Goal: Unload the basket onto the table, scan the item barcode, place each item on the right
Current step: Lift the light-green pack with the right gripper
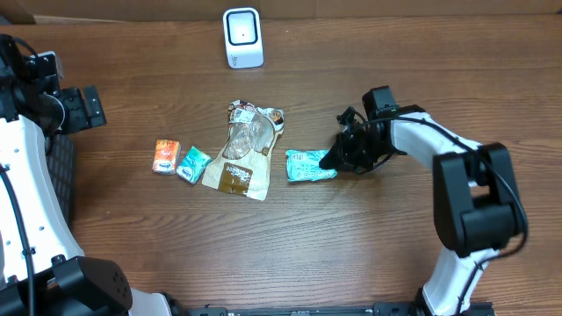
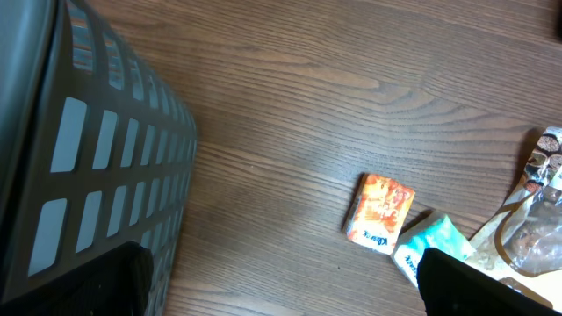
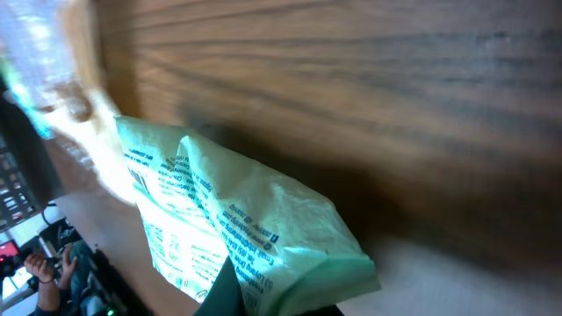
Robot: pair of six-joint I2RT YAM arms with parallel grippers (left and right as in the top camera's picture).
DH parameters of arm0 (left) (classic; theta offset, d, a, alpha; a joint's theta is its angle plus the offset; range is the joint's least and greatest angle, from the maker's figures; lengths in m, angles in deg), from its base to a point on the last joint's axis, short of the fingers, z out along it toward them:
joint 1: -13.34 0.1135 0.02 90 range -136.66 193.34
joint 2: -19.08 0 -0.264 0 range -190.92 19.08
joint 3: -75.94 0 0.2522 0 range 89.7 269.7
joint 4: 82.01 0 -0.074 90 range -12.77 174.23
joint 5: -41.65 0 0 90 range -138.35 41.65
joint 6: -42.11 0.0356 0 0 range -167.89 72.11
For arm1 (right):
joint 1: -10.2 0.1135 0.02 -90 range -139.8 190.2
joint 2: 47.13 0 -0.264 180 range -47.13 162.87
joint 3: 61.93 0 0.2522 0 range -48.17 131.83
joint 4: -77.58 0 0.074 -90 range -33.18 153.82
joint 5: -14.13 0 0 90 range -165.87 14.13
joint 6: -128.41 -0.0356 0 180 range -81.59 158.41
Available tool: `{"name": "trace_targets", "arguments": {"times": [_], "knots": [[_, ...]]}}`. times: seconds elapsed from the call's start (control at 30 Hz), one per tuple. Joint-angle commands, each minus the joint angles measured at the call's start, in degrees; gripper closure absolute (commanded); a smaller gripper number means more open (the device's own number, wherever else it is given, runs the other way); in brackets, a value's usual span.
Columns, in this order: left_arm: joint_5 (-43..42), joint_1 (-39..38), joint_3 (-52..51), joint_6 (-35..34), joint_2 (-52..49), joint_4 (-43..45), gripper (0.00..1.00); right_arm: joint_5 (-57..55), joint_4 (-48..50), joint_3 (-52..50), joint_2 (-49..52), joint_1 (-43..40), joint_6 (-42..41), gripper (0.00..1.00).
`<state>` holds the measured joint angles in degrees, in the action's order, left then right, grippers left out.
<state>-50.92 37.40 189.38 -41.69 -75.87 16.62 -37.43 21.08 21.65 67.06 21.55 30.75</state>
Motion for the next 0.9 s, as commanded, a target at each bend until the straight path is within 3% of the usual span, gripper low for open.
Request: {"name": "trace_targets", "arguments": {"times": [0.0,0.43,0.6,0.87], "knots": [[0.0,0.3,-0.2,0.7,-0.2,0.2,0.01,1.1,-0.6,0.4,-11.0,-0.3,0.3,0.96],[0.0,0.3,-0.2,0.7,-0.2,0.2,0.00,-8.3,-10.3,2.5,-33.3,-0.3,-4.4,0.96],[0.0,0.3,-0.2,0.7,-0.2,0.2,0.00,-9.1,-17.0,8.4,-34.2,-0.3,-4.1,0.96],[0.0,0.3,-0.2,0.7,-0.2,0.2,0.00,-9.2,-18.1,9.0,-34.1,-0.1,-4.1,0.96]]}}
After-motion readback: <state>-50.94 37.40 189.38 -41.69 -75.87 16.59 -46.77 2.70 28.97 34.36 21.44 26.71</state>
